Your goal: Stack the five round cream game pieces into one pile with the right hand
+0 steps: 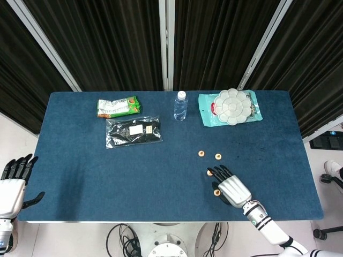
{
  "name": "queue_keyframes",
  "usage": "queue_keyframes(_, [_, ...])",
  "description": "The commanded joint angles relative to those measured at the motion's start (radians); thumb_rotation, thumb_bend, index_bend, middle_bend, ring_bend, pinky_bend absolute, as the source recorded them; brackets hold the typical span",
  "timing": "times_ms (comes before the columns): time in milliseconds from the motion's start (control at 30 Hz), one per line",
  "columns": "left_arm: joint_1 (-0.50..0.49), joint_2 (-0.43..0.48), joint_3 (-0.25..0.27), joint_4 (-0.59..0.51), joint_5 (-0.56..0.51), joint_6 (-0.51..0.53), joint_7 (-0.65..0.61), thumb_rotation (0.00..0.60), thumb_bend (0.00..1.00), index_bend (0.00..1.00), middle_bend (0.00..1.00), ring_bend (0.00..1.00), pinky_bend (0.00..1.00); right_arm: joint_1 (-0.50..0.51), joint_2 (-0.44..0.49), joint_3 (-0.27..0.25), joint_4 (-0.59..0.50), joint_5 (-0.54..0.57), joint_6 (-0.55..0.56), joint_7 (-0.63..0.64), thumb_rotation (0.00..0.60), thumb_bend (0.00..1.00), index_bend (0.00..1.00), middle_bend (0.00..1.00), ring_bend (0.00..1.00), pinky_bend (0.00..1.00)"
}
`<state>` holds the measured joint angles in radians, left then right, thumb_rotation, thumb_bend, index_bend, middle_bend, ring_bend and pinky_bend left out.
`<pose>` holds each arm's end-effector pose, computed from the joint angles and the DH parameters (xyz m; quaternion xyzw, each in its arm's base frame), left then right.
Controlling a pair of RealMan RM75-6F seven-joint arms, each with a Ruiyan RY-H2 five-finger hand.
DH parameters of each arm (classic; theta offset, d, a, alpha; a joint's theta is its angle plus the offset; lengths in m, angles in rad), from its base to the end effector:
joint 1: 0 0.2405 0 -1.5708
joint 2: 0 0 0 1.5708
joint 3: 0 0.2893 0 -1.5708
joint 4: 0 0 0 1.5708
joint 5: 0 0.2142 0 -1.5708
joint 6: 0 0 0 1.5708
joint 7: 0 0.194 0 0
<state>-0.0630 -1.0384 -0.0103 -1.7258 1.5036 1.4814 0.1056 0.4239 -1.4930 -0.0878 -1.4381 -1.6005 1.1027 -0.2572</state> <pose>-0.3326 0.2165 0.1786 -0.6145 -0.3836 -0.3490 0.5945 -0.2567 -0.2761 -0.0471 0.8147 -0.3128 0.3158 0.3725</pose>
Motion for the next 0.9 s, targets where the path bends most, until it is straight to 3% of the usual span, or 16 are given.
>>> queue_keyframes(33, [0.0, 0.0, 0.0, 0.0, -0.001, -0.001, 0.0, 0.6, 0.19, 0.04, 0.0, 0.0, 0.0, -0.001, 0.0, 0.001, 0.001, -0.003, 0.004, 0.002, 0.6, 0.28, 0.53, 0.0, 0.0, 0.0])
queue_keyframes(400, [0.0, 0.0, 0.001, -0.002, 0.003, 0.0, 0.001, 0.6, 0.19, 0.04, 0.0, 0.0, 0.0, 0.026, 0.056, 0.066, -0.057, -0.004, 0.039, 0.01, 0.6, 0.28, 0.55, 0.01, 0.0, 0.0])
queue_keyframes(667, [-0.001, 0.0, 0.0, -0.001, -0.003, -0.004, 0.001, 0.6, 0.19, 0.04, 0.0, 0.0, 0.0, 0.067, 0.047, 0.132, -0.055, 0.093, -0.029, -0.036, 0.6, 0.28, 0.55, 0.0, 0.0, 0.0])
queue_keyframes(900, [-0.002, 0.0, -0.001, 0.002, -0.004, -0.009, -0.003, 0.6, 0.19, 0.04, 0.0, 0.0, 0.0, 0.091, 0.016, 0.152, -0.022, 0.149, -0.072, -0.061, 0.6, 0.28, 0.56, 0.0, 0.0, 0.0])
